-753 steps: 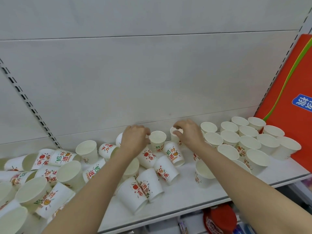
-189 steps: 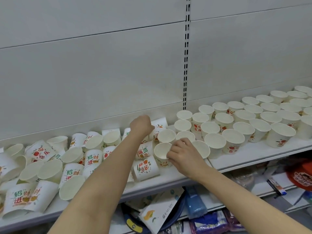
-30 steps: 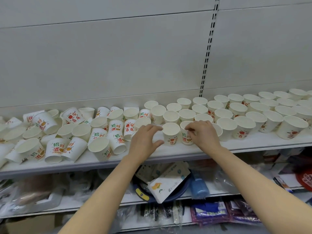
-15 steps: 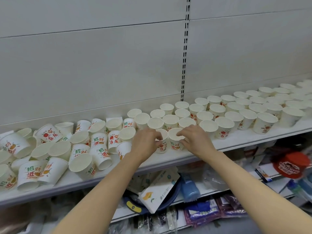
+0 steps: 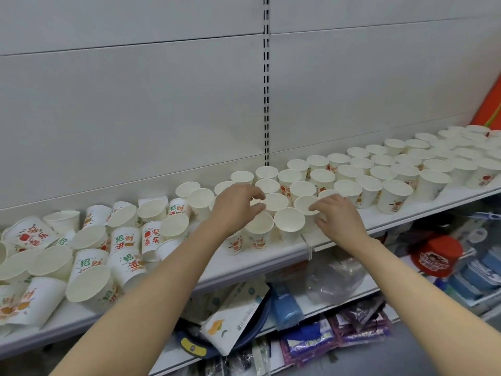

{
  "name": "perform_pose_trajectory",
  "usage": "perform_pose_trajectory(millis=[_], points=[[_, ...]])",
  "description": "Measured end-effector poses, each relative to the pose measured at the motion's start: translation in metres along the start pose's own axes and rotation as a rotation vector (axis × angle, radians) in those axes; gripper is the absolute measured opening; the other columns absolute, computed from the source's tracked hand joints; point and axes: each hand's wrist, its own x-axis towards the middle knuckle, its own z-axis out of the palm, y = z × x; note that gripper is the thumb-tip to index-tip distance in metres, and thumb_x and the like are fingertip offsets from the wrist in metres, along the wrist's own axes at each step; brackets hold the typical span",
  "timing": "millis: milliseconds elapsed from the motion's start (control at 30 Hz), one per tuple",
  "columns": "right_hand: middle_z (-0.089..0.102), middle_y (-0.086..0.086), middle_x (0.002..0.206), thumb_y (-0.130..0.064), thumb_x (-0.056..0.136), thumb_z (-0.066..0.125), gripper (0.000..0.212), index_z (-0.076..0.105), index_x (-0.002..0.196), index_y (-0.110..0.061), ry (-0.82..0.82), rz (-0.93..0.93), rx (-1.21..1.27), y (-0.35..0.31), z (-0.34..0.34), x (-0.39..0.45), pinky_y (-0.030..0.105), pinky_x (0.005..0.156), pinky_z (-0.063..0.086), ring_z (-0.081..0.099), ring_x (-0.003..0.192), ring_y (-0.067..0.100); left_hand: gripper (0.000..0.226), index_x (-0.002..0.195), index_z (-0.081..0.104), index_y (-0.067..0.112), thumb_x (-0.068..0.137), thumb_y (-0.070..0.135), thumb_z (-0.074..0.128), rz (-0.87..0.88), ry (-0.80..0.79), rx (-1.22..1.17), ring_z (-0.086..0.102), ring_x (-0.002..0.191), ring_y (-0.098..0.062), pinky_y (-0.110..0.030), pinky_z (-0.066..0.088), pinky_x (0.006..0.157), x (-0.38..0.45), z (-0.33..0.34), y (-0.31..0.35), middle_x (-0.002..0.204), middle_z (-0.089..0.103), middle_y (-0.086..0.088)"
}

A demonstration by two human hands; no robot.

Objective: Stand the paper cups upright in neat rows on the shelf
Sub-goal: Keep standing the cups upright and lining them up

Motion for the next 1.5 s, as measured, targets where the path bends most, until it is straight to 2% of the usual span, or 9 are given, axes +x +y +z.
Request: perform_pose_trajectory(millis=[167, 367, 600, 700, 867, 1067, 1200, 1400, 1500], points=[[0.07, -0.005, 0.073, -0.014, 0.067, 0.08, 0.013, 0.072, 0.075, -0.021, -0.018, -0.144, 0.035, 0.018, 0.002, 0.011, 0.036, 0.071, 0.039, 0.059, 0.079, 0.026, 0.041, 0.105, 0.07, 0.033, 0.074, 0.06, 0.071, 0.163, -0.164, 0.163, 0.055, 0.101, -0.017, -0.036, 0.045, 0.085, 0.018, 0.025, 0.044, 0.107, 0.067, 0.009], [0.069, -0.005, 0.077, -0.018, 0.077, 0.073, 0.006, 0.072, 0.082, -0.02, -0.066, -0.258, 0.159, 0.037, 0.004, 0.007, 0.034, 0.073, 0.036, 0.057, 0.08, 0.024, 0.023, 0.098, 0.068, 0.032, 0.085, 0.052, 0.063, 0.212, -0.179, 0.406, 0.051, 0.104, -0.014, -0.03, 0.033, 0.086, 0.016, 0.049, 0.052, 0.107, 0.066, 0.011], [0.069, -0.006, 0.1, -0.04, 0.08, 0.069, 0.031, 0.07, 0.105, -0.022, -0.023, -0.343, 0.284, 0.063, -0.002, 0.016, 0.036, 0.08, 0.042, 0.057, 0.097, 0.019, 0.03, 0.094, 0.07, 0.033, 0.084, 0.06, 0.062, -0.014, -0.038, 0.024, 0.06, 0.094, -0.006, -0.034, 0.05, 0.079, 0.043, 0.038, 0.063, 0.097, 0.069, 0.017], [0.068, -0.004, 0.105, -0.028, 0.078, 0.064, 0.031, 0.068, 0.108, -0.021, 0.018, -0.236, 0.288, 0.094, -0.016, 0.014, 0.038, 0.084, 0.042, 0.055, 0.102, 0.022, 0.022, 0.106, 0.069, 0.029, 0.089, 0.041, 0.063, -0.029, -0.066, 0.099, 0.06, 0.101, -0.016, -0.037, 0.05, 0.082, 0.073, 0.045, 0.074, 0.105, 0.069, 0.009], [0.066, -0.005, 0.113, -0.016, 0.079, 0.065, 0.036, 0.066, 0.114, -0.024, -0.18, -0.235, 0.128, 0.117, -0.018, 0.014, 0.036, 0.091, 0.034, 0.05, 0.112, 0.021, 0.025, 0.115, 0.067, 0.028, 0.091, 0.029, 0.06, -0.009, -0.171, 0.156, 0.06, 0.107, -0.017, -0.031, 0.048, 0.081, 0.115, 0.066, 0.098, 0.117, 0.067, 0.007], [0.071, -0.002, 0.084, -0.006, 0.074, 0.07, 0.018, 0.074, 0.085, -0.019, -0.138, -0.312, 0.129, 0.119, -0.019, 0.019, 0.036, 0.074, 0.042, 0.059, 0.089, 0.025, 0.033, 0.124, 0.063, 0.03, 0.091, 0.028, 0.063, 0.095, -0.243, 0.364, 0.053, 0.117, -0.024, -0.035, 0.042, 0.09, 0.161, 0.089, 0.119, 0.122, 0.063, -0.001], [0.068, -0.003, 0.073, -0.002, 0.065, 0.077, 0.021, 0.073, 0.074, -0.021, -0.099, -0.408, 0.128, 0.125, -0.018, 0.018, 0.032, 0.062, 0.045, 0.061, 0.077, 0.023, 0.019, 0.108, 0.068, 0.028, 0.093, 0.026, 0.056, 0.163, -0.325, 0.597, 0.051, 0.108, -0.026, -0.036, 0.033, 0.093, 0.173, 0.112, 0.119, 0.105, 0.066, -0.005], [0.07, -0.007, 0.086, 0.001, 0.071, 0.069, 0.028, 0.071, 0.086, -0.022, -0.16, -0.499, 0.053, 0.124, -0.011, 0.031, 0.039, 0.068, 0.048, 0.058, 0.09, 0.024, 0.017, 0.09, 0.067, 0.022, 0.093, 0.026, 0.051, 0.134, -0.27, 0.606, 0.053, 0.101, -0.025, -0.037, 0.03, 0.093, 0.169, 0.119, 0.113, 0.089, 0.062, -0.003], [0.068, -0.003, 0.102, 0.007, 0.069, 0.059, 0.044, 0.07, 0.103, -0.02, -0.133, -0.503, 0.112, 0.137, -0.014, 0.029, 0.036, 0.079, 0.047, 0.055, 0.098, 0.023, 0.022, 0.106, 0.068, 0.027, 0.094, 0.037, 0.053, 0.094, -0.252, 0.468, 0.053, 0.108, -0.025, -0.038, 0.033, 0.094, 0.161, 0.104, 0.117, 0.104, 0.066, -0.001]])
